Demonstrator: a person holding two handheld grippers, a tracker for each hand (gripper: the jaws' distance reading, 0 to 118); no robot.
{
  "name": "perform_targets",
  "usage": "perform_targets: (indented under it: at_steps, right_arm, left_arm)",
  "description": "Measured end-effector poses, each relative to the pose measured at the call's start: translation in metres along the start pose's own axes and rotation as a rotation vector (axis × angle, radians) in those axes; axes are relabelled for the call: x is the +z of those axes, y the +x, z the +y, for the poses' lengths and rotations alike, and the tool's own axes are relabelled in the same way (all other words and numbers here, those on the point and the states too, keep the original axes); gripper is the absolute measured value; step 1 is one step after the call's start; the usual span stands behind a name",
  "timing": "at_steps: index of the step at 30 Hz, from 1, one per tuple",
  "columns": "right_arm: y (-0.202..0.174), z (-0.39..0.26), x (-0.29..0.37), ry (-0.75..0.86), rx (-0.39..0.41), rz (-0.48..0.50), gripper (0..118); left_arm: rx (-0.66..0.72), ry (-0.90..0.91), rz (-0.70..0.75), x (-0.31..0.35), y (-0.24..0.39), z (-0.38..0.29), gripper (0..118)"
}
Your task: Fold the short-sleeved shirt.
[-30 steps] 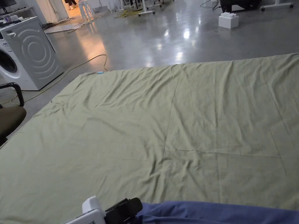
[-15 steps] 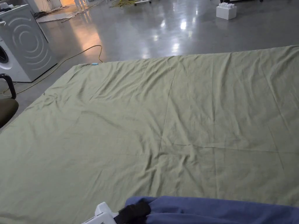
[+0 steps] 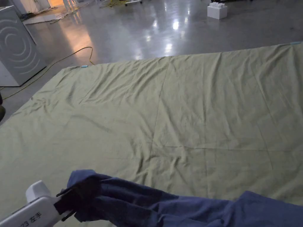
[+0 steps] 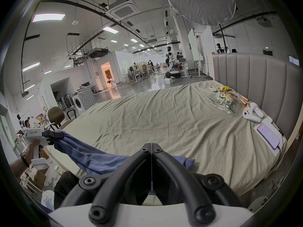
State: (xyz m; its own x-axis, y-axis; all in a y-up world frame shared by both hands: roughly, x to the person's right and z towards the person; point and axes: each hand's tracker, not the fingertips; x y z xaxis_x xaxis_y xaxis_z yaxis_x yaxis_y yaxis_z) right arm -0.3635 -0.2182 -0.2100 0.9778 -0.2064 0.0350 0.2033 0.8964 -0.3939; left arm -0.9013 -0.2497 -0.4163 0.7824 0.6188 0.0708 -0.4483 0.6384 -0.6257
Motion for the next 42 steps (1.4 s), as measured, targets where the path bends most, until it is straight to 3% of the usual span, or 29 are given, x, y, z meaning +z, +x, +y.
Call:
perform_targets:
  at_steps: [6, 11, 12, 14, 15, 16, 18, 21, 23, 24, 25, 26, 27, 30, 35, 40, 41, 42]
  right_arm:
    - [-0.004, -0.003, 0.007, -0.004, 0.033, -0.008, 0]
    - [0.007, -0.009, 0.021, -0.009, 0.02, -0.047, 0]
    - [0.01, -0.01, 0.023, -0.012, 0.012, -0.064, 0]
    - [0.017, -0.014, 0.027, -0.011, -0.01, -0.084, 0]
    - [0.021, -0.016, 0.028, -0.014, -0.021, -0.085, 0]
    - [0.024, -0.018, 0.029, -0.016, -0.028, -0.089, 0]
    - [0.029, -0.022, 0.03, -0.019, -0.04, -0.092, 0]
    - [0.035, -0.028, 0.027, -0.031, -0.069, -0.08, 0]
    - [0.034, -0.03, 0.026, -0.033, -0.07, -0.079, 0]
    - [0.033, -0.031, 0.026, -0.037, -0.07, -0.077, 0]
    - [0.032, -0.031, 0.026, -0.04, -0.07, -0.073, 0]
    - [0.032, -0.032, 0.026, -0.042, -0.07, -0.067, 0]
    - [0.03, -0.032, 0.027, -0.043, -0.068, -0.066, 0]
    - [0.025, -0.032, 0.031, -0.048, -0.049, -0.069, 0]
    - [0.026, -0.035, 0.034, -0.06, -0.04, -0.077, 0]
    - [0.026, -0.036, 0.03, -0.076, -0.022, -0.088, 0]
    - [0.027, -0.036, 0.028, -0.079, -0.03, -0.081, 0]
    - [0.028, -0.036, 0.026, -0.082, -0.036, -0.074, 0]
  left_arm:
    - [-0.218, -0.196, -0.094, -0.075, 0.097, -0.084, 13]
    - [-0.294, -0.381, -0.083, -0.148, 0.129, -0.153, 15]
    - [-0.302, -0.399, -0.038, -0.156, 0.13, -0.162, 20]
    - [-0.349, -0.454, 0.009, -0.164, 0.132, -0.164, 63]
    - [-0.334, -0.416, -0.006, -0.158, 0.134, -0.158, 77]
    - [-0.319, -0.361, -0.033, -0.145, 0.135, -0.148, 81]
    - [-0.277, -0.25, -0.145, -0.116, 0.131, -0.12, 81]
    - [-0.182, -0.139, -0.124, -0.082, 0.117, -0.091, 80]
    - [-0.106, -0.108, -0.122, -0.074, 0.104, -0.088, 73]
    - [-0.088, -0.122, -0.135, -0.08, 0.099, -0.093, 56]
    - [-0.101, -0.15, -0.129, -0.087, 0.096, -0.098, 13]
    - [-0.109, -0.196, -0.095, -0.097, 0.094, -0.108, 2]
    - [-0.105, -0.223, -0.069, -0.108, 0.094, -0.121, 2]
    - [-0.036, -0.373, -0.211, -0.141, 0.1, -0.158, 2]
    - [-0.164, -0.495, -0.129, -0.179, 0.118, -0.211, 1]
    - [-0.116, -0.31, -0.222, -0.134, 0.112, -0.167, 2]
    - [-0.119, -0.263, -0.21, -0.122, 0.106, -0.151, 6]
    - [-0.094, -0.243, -0.188, -0.111, 0.096, -0.134, 17]
